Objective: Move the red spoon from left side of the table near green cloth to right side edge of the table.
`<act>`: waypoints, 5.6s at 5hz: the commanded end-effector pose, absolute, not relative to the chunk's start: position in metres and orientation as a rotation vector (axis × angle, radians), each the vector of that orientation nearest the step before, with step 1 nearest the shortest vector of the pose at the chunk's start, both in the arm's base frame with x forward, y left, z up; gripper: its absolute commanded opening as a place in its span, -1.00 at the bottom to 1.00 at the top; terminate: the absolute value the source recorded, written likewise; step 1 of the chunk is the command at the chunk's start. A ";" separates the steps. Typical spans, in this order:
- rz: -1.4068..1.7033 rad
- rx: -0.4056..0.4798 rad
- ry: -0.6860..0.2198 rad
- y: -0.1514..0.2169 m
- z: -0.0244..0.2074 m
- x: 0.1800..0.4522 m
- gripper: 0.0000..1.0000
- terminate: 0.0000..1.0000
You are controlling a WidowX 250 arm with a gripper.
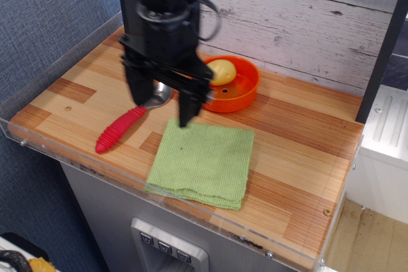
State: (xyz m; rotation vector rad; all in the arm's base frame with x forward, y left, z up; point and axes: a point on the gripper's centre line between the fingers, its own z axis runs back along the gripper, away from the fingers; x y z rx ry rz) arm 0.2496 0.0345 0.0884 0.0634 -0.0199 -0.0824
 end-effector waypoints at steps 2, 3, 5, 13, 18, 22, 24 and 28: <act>-0.049 0.081 -0.028 0.106 0.065 0.275 1.00 -1.00; -0.055 0.062 -0.043 0.109 0.052 0.278 1.00 -1.00; -0.077 0.069 -0.031 0.108 0.032 0.279 1.00 -1.00; 0.038 0.104 -0.002 0.121 0.039 0.276 -1.00 -1.00; 0.131 0.071 -0.141 0.045 0.115 0.261 -1.00 -1.00; 0.144 -0.157 -0.177 -0.068 0.087 0.301 -1.00 -1.00; 0.127 -0.168 -0.150 -0.098 0.052 0.330 -1.00 -1.00; 0.161 -0.194 -0.168 -0.109 0.028 0.345 -1.00 -1.00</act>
